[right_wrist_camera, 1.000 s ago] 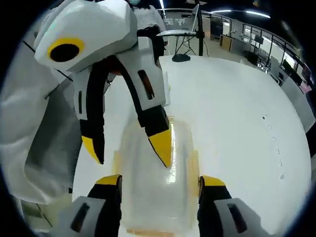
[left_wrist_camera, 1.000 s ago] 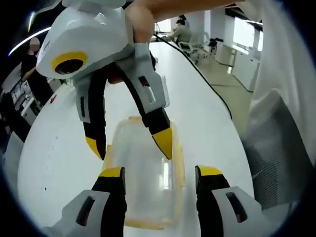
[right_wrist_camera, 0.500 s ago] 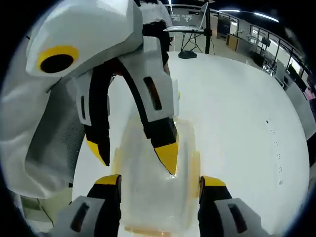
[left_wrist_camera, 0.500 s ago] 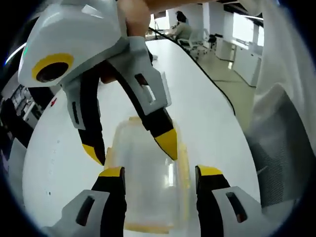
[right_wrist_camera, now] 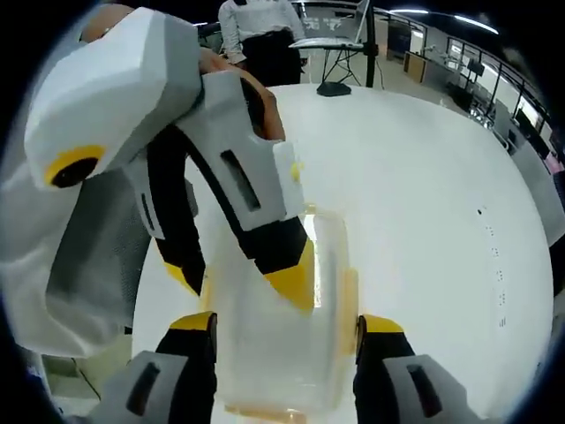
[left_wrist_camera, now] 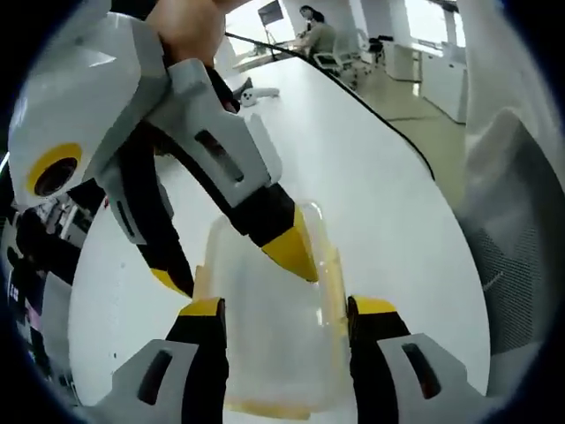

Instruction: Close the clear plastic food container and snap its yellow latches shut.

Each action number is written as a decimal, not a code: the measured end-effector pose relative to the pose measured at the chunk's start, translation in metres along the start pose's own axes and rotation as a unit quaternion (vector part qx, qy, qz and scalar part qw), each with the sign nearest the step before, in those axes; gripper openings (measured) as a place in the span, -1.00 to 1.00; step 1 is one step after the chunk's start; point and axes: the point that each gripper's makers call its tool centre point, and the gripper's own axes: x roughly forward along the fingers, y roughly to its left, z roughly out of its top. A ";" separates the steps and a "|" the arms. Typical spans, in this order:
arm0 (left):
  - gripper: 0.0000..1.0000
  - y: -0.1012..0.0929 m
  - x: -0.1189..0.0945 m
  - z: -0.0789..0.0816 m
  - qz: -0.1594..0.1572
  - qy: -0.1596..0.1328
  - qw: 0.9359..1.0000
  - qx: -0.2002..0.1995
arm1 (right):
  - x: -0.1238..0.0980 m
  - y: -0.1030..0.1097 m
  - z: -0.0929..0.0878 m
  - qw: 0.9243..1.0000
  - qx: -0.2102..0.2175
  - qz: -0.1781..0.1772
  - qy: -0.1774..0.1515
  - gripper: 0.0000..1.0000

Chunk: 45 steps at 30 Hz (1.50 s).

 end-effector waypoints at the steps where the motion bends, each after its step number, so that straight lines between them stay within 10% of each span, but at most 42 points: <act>1: 0.06 0.001 0.000 0.000 0.003 0.002 1.000 -0.001 | 0.000 0.000 0.000 1.000 -0.001 0.000 0.000 0.23; 16: -0.10 0.003 0.002 -0.007 0.063 0.055 0.996 -0.002 | 0.001 -0.004 0.002 0.999 0.011 0.003 0.033 0.13; 22: -0.10 -0.005 0.003 -0.009 0.031 0.052 0.998 -0.007 | 0.003 0.003 -0.006 0.995 0.055 0.040 0.070 0.11; 35: -0.08 0.003 0.002 -0.004 0.050 0.040 0.998 0.000 | 0.004 -0.001 0.001 0.996 0.025 0.049 0.065 0.14; 45: -0.04 0.003 0.001 -0.002 0.049 0.028 0.998 0.008 | 0.000 0.000 -0.003 0.998 0.050 0.030 0.000 0.20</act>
